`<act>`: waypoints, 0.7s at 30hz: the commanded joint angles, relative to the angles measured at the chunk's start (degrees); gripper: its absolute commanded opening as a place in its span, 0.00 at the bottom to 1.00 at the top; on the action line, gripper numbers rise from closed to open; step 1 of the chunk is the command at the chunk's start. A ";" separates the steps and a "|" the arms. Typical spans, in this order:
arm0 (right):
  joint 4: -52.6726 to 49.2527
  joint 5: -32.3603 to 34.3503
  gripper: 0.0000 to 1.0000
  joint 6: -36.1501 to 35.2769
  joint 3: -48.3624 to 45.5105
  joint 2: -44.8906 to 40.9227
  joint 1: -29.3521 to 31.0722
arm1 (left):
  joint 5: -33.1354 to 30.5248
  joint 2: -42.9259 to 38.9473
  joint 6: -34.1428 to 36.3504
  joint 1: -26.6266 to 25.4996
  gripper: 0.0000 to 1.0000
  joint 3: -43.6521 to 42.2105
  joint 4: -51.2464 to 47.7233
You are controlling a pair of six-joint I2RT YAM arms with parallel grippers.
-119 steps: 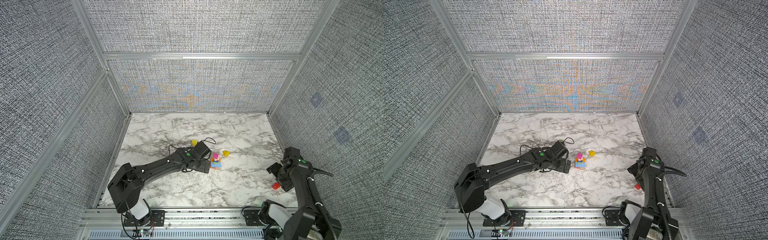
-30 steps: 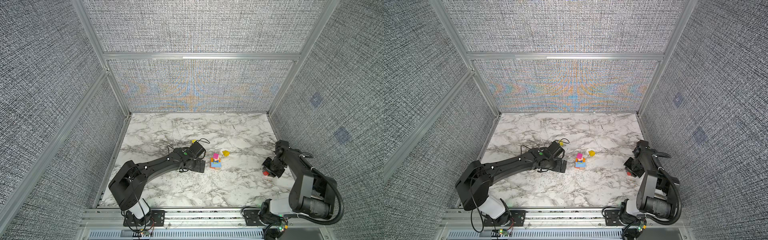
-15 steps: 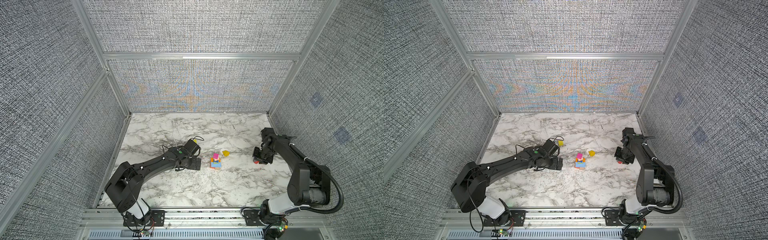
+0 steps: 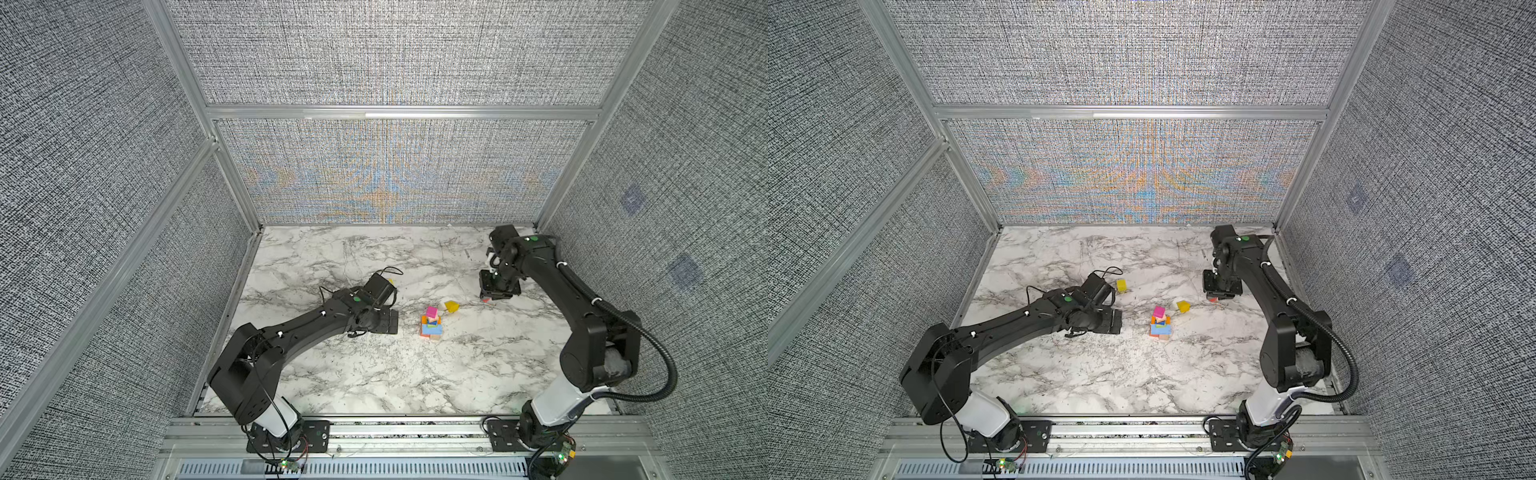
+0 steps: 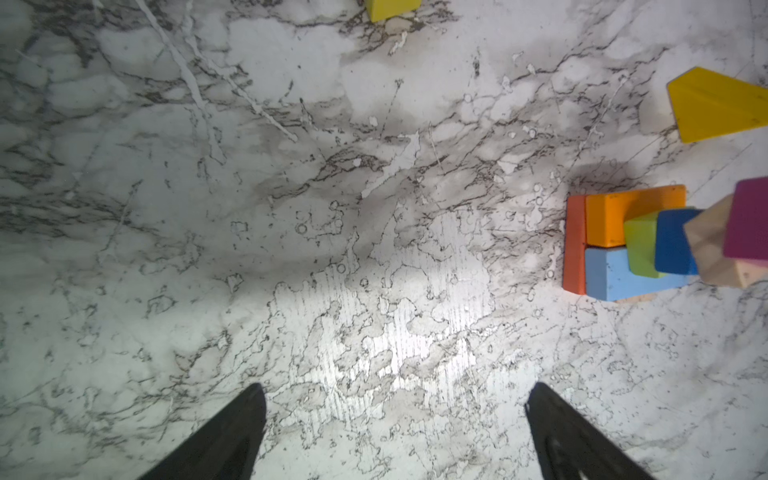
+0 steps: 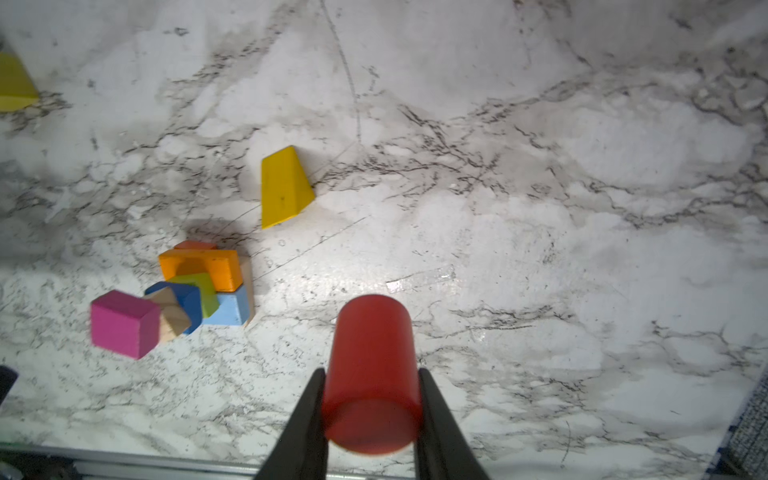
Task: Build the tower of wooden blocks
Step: 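Lift the red cylinder and carry it over the stack with the right gripper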
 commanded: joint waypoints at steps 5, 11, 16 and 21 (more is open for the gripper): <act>-11.38 0.28 0.00 -3.70 10.00 3.05 5.85 | -2.66 0.42 -0.38 0.65 0.99 1.62 -2.38; -13.97 0.17 0.01 -2.99 16.46 5.59 11.88 | -2.77 -0.05 -0.62 3.15 0.99 0.89 -2.53; -17.47 1.08 0.01 -2.72 22.86 9.51 16.13 | -3.56 -1.39 -0.62 4.45 0.99 0.33 -2.62; -21.19 2.25 0.01 -2.98 29.31 13.19 19.56 | -3.56 -2.41 -0.92 5.62 0.99 -1.59 -1.30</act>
